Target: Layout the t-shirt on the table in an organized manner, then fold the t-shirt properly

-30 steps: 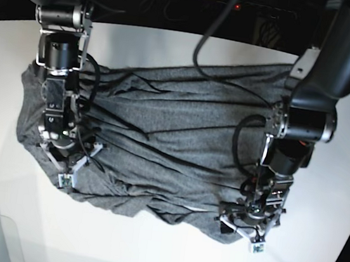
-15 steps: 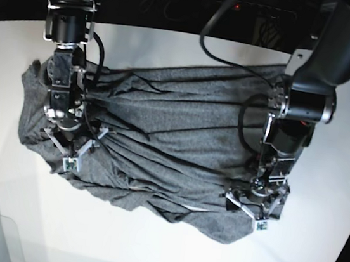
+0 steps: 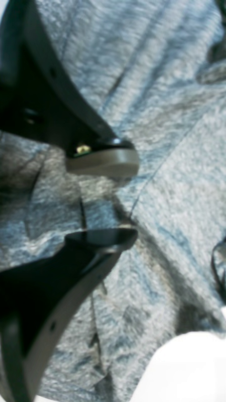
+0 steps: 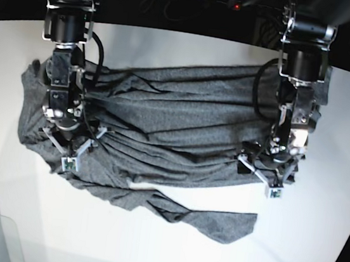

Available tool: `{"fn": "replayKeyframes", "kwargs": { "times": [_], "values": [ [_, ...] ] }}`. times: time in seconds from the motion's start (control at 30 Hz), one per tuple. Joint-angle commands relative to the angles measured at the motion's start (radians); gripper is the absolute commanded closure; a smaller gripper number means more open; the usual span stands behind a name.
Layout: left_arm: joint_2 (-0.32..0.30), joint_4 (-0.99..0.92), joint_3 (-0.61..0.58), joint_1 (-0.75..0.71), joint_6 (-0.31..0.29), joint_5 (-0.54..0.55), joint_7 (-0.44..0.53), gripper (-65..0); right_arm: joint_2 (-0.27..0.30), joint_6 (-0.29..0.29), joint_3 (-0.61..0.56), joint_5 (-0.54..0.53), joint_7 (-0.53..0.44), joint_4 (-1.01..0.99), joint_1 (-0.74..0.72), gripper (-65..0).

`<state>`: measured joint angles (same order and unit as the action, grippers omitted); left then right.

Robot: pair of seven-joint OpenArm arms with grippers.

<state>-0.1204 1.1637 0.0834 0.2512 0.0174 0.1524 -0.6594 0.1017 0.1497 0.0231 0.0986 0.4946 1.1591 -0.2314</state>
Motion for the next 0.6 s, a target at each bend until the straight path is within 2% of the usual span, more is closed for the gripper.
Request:
{"fn": "replayKeyframes", "kwargs": {
  "times": [0.0, 0.13, 0.3, 0.4, 0.57],
  "values": [
    [-0.015, 0.054, 0.006, 0.021, -0.003, 0.003, 0.023, -46.8, 0.005, 0.003, 0.001, 0.005, 0.011, 0.028, 0.004, -27.7],
    [-0.017, 0.072, 0.042, 0.030, -0.004, 0.005, 0.025, -47.1, 0.002, 0.004, 0.001, 0.002, 0.003, 0.169, 0.077, -27.7],
    [-0.015, 0.026, 0.037, 0.148, -0.004, 0.002, 0.039, -47.1, -0.003, 0.004, 0.001, 0.000, 0.003, 0.381, 0.152, -27.7],
    [0.008, -0.129, 0.034, 0.239, 0.000, -0.003, 0.169, -47.1, -0.003, 0.004, -0.004, 0.000, 0.009, 0.451, 0.181, -27.7],
    [0.017, -0.534, 0.034, 0.408, 0.000, -0.004, 0.395, -47.1, -0.003, 0.004, -0.002, 0.000, 0.011, 0.476, 0.215, -27.7]
  ]
}}
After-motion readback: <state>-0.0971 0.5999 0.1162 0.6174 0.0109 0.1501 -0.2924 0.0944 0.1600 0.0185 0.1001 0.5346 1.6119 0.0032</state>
